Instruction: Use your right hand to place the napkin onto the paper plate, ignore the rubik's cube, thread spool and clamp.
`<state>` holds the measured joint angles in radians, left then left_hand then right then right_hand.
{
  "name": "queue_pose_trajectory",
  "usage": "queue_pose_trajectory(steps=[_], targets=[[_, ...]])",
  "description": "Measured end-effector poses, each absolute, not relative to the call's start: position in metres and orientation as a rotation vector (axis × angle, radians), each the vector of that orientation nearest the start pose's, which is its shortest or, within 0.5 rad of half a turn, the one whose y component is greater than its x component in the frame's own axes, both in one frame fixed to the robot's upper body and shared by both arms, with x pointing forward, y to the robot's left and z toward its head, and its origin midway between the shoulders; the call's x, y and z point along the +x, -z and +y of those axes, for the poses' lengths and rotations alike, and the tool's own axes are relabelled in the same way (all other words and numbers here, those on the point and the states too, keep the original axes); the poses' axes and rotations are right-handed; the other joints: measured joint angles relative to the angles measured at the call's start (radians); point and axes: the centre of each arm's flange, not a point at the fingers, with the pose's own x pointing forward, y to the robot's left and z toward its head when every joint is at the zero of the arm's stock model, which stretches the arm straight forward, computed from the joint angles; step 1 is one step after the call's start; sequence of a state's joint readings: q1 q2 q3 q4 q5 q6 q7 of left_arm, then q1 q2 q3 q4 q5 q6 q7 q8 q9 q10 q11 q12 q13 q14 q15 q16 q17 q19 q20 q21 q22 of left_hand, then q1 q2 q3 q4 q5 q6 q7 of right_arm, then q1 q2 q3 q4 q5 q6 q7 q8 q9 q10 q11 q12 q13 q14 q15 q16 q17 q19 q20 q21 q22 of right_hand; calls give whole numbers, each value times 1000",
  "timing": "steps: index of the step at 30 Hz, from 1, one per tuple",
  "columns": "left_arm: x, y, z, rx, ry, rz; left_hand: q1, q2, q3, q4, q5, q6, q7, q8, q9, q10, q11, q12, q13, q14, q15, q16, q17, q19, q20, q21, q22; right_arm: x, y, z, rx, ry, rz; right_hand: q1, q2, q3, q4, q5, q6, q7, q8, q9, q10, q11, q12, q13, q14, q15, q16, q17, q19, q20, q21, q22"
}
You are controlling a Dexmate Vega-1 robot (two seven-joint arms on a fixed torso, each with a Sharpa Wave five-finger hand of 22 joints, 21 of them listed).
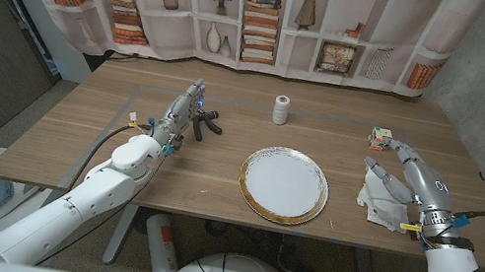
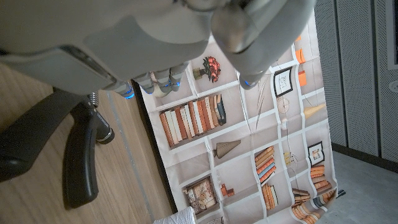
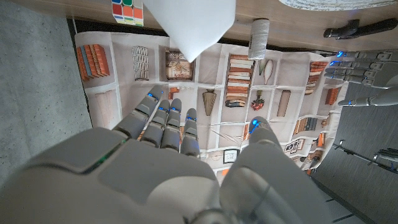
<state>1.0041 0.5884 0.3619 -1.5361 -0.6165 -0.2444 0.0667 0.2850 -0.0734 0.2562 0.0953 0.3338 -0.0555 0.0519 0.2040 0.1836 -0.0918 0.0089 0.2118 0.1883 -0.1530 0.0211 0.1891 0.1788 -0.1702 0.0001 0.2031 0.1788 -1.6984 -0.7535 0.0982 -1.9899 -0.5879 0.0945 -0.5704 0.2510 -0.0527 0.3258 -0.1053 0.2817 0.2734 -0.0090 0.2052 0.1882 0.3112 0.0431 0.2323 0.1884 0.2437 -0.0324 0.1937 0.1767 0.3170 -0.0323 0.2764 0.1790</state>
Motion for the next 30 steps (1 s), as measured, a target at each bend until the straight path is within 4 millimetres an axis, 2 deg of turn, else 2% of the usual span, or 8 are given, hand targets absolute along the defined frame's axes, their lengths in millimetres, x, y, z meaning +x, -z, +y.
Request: queue_pose_trajectory(steps=[19,25,30], targets=[[610,54,273,6,214,-572,4,4,-8,0,0,4,-4,0,0,0,0,0,0,0,0,0,0,0,0,0,0,441,111,-354,-1250,404,-761,17,-6,4,-12,11,4,4,0,0,0,0,0,0,12,9,0,0,15,15,-7,-1],[611,54,272,9,219,-568,4,4,-8,0,0,4,-4,0,0,0,0,0,0,0,0,0,0,0,0,0,0,442,114,-355,-1269,406,-737,17,-6,4,-12,15,3,4,0,0,1,9,0,0,12,9,0,0,22,22,-7,-2],[613,54,270,10,222,-564,4,4,-8,0,0,4,-4,0,0,0,0,0,0,0,0,0,0,0,0,0,0,443,117,-356,-1284,404,-714,27,-6,4,-21,15,0,8,0,0,1,9,0,0,16,13,0,0,29,29,-10,-2]])
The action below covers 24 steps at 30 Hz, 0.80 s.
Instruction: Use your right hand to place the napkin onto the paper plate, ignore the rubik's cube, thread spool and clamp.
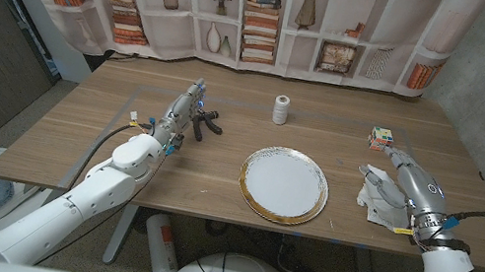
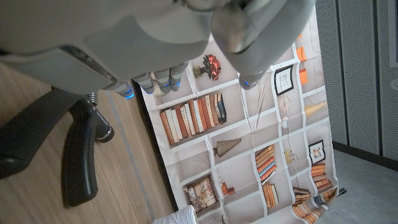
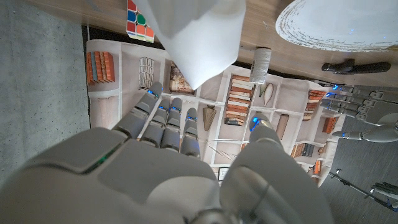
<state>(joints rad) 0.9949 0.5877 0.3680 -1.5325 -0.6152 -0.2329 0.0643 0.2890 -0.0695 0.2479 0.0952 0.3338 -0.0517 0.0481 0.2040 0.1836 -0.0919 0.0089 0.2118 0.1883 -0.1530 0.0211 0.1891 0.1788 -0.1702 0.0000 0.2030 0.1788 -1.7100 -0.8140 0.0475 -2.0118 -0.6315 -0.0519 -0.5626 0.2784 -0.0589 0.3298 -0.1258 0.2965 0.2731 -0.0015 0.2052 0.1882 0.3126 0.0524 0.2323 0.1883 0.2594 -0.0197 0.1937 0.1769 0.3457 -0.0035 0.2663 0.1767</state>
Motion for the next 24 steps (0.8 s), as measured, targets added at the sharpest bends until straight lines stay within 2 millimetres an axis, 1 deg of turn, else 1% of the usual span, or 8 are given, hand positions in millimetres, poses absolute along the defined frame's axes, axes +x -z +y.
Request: queue_pose_trajectory(steps=[7,9,12,14,18,20,24], targets=[[614,53,269,13,225,-561,0,0,0,0,0,0,0,0,0,0,0,0,0,0,0,0,0,0,0,0,0,444,120,-357,-1305,399,-682,0,0,0,0,0,0,0,0,0,0,0,0,0,0,0,0,0,9,9,0,0],[615,53,269,14,227,-560,0,0,0,0,0,0,0,0,0,0,0,0,0,0,0,0,0,0,0,0,0,444,120,-357,-1309,397,-677,0,0,3,-3,0,0,0,0,0,0,0,0,0,3,3,0,0,9,9,0,0],[616,53,268,14,228,-558,4,4,0,0,0,0,0,0,0,0,0,-4,0,0,0,0,0,0,0,0,0,445,121,-358,-1314,397,-664,6,5,4,-4,2,0,0,0,0,5,5,0,0,7,0,0,0,9,9,-4,0],[617,54,268,14,230,-557,4,4,0,0,0,0,0,0,0,0,0,-5,0,0,0,0,0,0,0,0,0,445,122,-358,-1317,397,-656,12,-1,4,-4,7,0,0,0,0,5,5,0,0,7,0,0,0,9,9,-4,0],[617,54,267,15,231,-555,4,4,0,0,0,0,0,0,0,0,0,-5,0,0,0,0,0,-2,-2,0,0,446,124,-357,-1322,392,-644,12,-1,4,-4,7,0,0,0,0,9,1,0,0,11,-4,0,0,9,9,-4,0],[618,54,267,16,231,-554,4,4,-7,-1,0,0,0,0,0,0,0,-5,0,0,0,0,0,-6,-6,0,0,447,126,-358,-1326,391,-630,12,-1,4,-4,7,0,0,0,0,9,1,0,0,11,-4,0,0,13,13,-4,0],[618,54,267,16,231,-553,4,4,-8,0,0,0,0,0,0,0,0,-5,0,0,0,0,0,-6,-6,0,0,449,128,-358,-1327,386,-619,16,2,7,-7,7,0,0,0,0,9,1,0,0,11,-4,0,0,15,15,-4,0]])
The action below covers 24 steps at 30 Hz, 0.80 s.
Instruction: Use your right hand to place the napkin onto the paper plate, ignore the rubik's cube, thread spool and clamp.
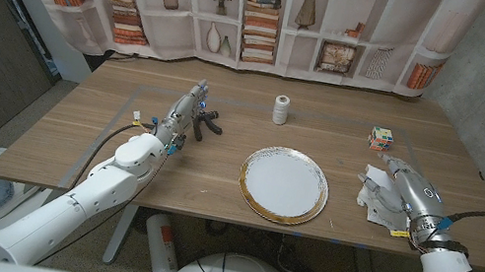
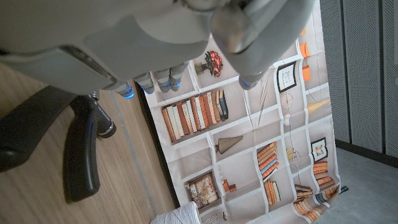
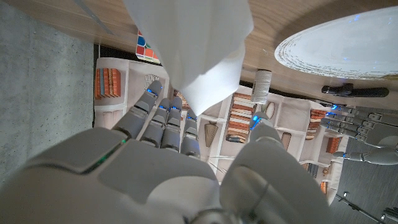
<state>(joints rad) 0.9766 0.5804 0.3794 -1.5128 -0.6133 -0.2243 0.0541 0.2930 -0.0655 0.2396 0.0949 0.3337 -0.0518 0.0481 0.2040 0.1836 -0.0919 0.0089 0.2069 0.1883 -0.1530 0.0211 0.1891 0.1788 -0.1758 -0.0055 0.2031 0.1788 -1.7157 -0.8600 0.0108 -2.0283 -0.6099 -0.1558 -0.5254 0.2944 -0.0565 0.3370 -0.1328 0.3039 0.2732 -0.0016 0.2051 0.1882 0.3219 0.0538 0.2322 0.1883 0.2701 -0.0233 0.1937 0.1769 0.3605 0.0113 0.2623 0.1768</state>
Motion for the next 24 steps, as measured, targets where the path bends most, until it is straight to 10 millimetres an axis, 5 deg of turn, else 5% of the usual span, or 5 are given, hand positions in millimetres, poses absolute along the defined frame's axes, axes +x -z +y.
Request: queue_pose_trajectory(steps=[19,24], targets=[[622,59,268,8,225,-533,0,0,0,0,0,7,-7,0,0,5,-5,0,0,2,-9,0,0,6,21,0,0,459,139,-361,-1332,362,-552,34,-3,9,-15,8,-13,5,-7,4,0,0,0,0,4,6,-5,0,40,41,-4,0],[624,60,268,7,223,-527,0,0,0,0,0,7,-7,0,0,5,-5,0,0,-3,-14,-4,0,2,28,0,0,461,143,-363,-1329,362,-525,58,-16,9,-23,8,-18,7,-7,5,5,7,0,0,17,39,-5,0,51,59,-7,0]])
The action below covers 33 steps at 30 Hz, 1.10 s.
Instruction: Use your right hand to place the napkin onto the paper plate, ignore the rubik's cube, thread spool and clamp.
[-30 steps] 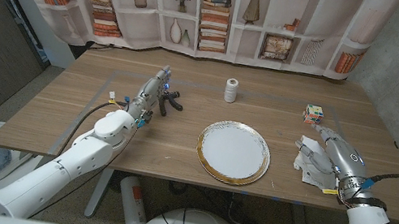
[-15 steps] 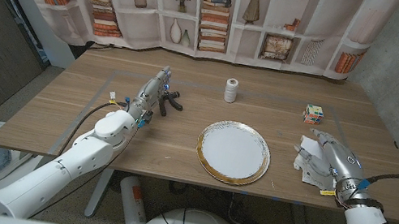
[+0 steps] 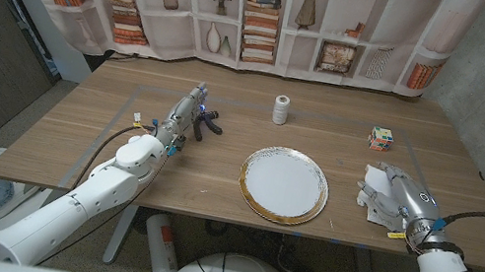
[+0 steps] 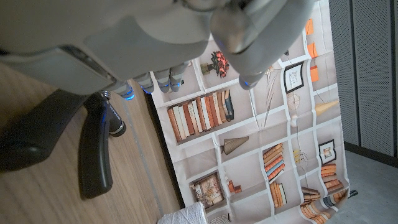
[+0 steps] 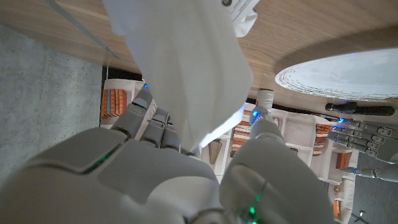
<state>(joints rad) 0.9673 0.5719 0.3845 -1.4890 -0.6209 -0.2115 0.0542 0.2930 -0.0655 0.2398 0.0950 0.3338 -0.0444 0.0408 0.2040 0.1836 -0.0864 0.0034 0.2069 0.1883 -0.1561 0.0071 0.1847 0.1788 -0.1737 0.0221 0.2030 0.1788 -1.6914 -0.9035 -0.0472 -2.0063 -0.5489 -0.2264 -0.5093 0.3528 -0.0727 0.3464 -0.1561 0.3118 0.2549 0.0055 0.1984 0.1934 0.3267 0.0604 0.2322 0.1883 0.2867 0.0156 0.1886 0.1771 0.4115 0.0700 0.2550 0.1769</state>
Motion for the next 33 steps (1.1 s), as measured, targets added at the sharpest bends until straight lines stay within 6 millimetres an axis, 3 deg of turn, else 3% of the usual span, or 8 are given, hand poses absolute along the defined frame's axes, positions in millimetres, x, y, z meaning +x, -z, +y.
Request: queue_pose_trajectory(steps=[3,9,26,33], targets=[[625,60,268,6,223,-524,0,0,0,0,0,0,0,0,0,0,0,0,0,0,0,0,0,0,0,0,0,461,146,-363,-1328,360,-515,9,-9,2,-2,0,1,1,0,0,0,14,0,0,10,17,0,0,10,10,0,0],[628,61,267,6,226,-518,0,0,-7,-1,0,0,0,0,0,-4,-4,0,0,-4,-4,0,0,1,9,0,0,462,152,-364,-1325,362,-487,24,-14,4,-4,8,-1,9,0,0,-2,15,0,0,21,28,0,0,27,19,-4,0],[630,60,269,11,228,-510,5,5,-7,-1,0,0,0,0,0,-5,-5,0,0,-4,-4,0,0,0,10,0,5,467,159,-365,-1313,366,-440,50,-18,8,-8,15,-11,0,0,0,-6,11,0,0,23,30,0,0,59,59,-6,0],[631,59,270,13,228,-507,5,5,-7,-1,0,0,0,0,0,-5,-5,0,0,-4,-4,0,0,0,10,0,5,468,163,-367,-1310,373,-413,54,-23,8,-8,15,-12,-9,0,0,-6,11,0,0,28,35,0,0,62,62,-8,0]])
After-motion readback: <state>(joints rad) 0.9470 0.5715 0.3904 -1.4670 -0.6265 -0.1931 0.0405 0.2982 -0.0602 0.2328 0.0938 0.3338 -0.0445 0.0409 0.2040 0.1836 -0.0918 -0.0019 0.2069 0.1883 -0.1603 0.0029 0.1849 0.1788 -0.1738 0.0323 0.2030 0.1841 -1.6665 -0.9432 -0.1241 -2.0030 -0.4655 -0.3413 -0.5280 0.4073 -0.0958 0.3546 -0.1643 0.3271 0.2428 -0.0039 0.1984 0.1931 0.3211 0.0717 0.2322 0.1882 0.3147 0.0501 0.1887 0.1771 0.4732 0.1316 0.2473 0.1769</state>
